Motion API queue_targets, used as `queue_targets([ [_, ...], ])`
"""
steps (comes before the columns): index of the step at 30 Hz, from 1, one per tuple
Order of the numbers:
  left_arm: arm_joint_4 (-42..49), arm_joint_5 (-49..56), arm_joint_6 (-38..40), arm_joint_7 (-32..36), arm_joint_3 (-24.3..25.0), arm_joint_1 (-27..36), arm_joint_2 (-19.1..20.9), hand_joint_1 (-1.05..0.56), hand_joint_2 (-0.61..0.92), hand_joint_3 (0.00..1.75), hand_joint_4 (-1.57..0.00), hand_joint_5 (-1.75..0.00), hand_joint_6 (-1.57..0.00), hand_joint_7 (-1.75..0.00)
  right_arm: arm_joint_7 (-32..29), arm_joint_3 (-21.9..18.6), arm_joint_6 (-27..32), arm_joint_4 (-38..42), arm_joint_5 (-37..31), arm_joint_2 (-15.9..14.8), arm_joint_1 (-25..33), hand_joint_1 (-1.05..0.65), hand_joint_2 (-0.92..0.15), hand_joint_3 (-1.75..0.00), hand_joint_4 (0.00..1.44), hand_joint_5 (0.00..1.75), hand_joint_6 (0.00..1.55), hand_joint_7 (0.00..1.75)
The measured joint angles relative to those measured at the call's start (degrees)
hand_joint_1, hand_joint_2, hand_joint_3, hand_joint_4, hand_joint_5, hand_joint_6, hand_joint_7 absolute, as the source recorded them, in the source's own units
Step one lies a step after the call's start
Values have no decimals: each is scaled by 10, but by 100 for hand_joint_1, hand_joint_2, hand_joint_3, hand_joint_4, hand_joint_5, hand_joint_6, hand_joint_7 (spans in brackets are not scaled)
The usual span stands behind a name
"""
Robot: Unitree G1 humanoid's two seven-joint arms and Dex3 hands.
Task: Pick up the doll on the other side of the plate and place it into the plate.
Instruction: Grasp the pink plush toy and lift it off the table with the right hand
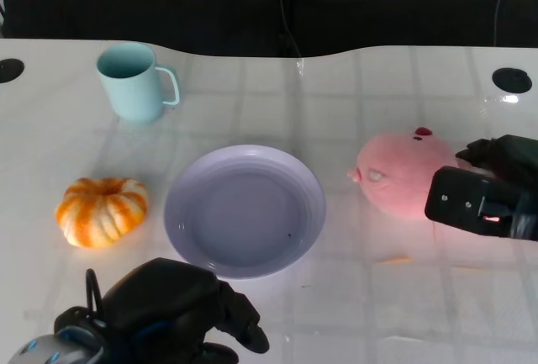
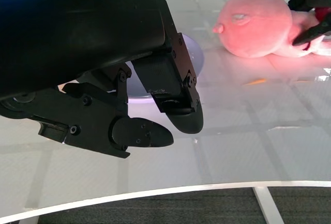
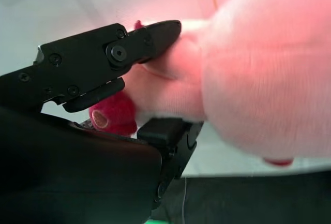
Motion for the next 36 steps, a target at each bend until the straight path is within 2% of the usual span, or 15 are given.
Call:
queue_targets([
  [1, -3, 0, 0, -1, 0, 0, 0, -26, 92, 28, -75, -126, -109, -1, -17, 6, -7, 6, -4, 0, 0, -25, -92, -13, 84, 113, 130, 2],
  [2, -6, 0, 0, -1, 0, 2, 0, -26, 92, 28, -75, -127, -109, -1, -32, 13, -15, 9, -12, -1, 0, -26, -92, -17, 80, 103, 128, 1],
  [6, -8, 1, -4, 0, -1, 16, 0, -27, 92, 28, -75, -131, -110, -2, -58, 30, -35, 12, -18, -4, 3, -28, -92, -24, 77, 111, 127, 3],
  [7, -9, 2, -7, 1, -1, 22, 0, -27, 92, 27, -76, -133, -111, -2, -60, 28, -36, 10, -14, -4, 6, -25, -92, -23, 75, 147, 109, 67],
  [8, -10, 4, -9, 1, -1, 25, 0, -27, 92, 27, -76, -134, -111, -2, -60, 24, -34, 4, -9, -4, 10, -24, -92, -23, 75, 161, 92, 108],
  [9, -13, 7, -11, 1, -1, 29, 0, -27, 92, 26, -76, -134, -111, -2, -59, 18, -29, -5, 0, -2, 15, -23, -92, -24, 75, 169, 81, 134],
  [11, -25, 8, -11, 1, 0, 36, 0, -26, 92, 25, -76, -134, -111, -2, -55, 5, -16, -32, 19, 2, 30, -22, -91, -28, 78, 173, 74, 153],
  [12, -31, 7, -11, 1, 1, 38, 0, -25, 92, 25, -76, -134, -111, -2, -53, 3, -9, -46, 23, 5, 37, -22, -90, -30, 76, 171, 71, 156],
  [14, -39, 7, -11, 1, 3, 40, 0, -24, 92, 22, -77, -136, -111, -2, -52, 2, -1, -70, 29, 9, 51, -22, -88, -34, 77, 154, 78, 138],
  [15, -42, 6, -11, 1, 5, 41, 0, -24, 92, 22, -77, -137, -111, -2, -54, 3, -2, -79, 29, 9, 57, -22, -86, -37, 78, 153, 80, 136],
  [18, -50, 6, -8, -2, 7, 42, 0, -25, 92, 23, -75, -134, -110, -2, -70, 2, -3, -96, 30, 11, 72, -20, -79, -47, 76, 171, 74, 159],
  [19, -52, 6, -5, -5, 6, 42, 0, -25, 92, 23, -75, -132, -109, -1, -76, -4, -4, -102, 35, 15, 78, -18, -68, -69, 80, 173, 73, 168],
  [25, -50, 7, -3, -9, 6, 38, 1, -25, 92, 22, -77, -127, -110, -2, -78, -44, -8, -145, 81, 29, 112, -16, -40, -127, 90, 175, 74, 175],
  [31, -28, 6, -10, -9, 8, 27, 1, -26, 92, 24, -76, -123, -109, -1, -77, -83, -41, -201, 130, 40, 122, -10, -36, -136, 94, 175, 79, 175],
  [36, -13, 2, -15, -8, 12, 21, 3, -26, 92, 24, -76, -125, -109, -1, -36, -95, -49, -283, 173, 62, 135, -8, -30, -143, 95, 175, 80, 175],
])
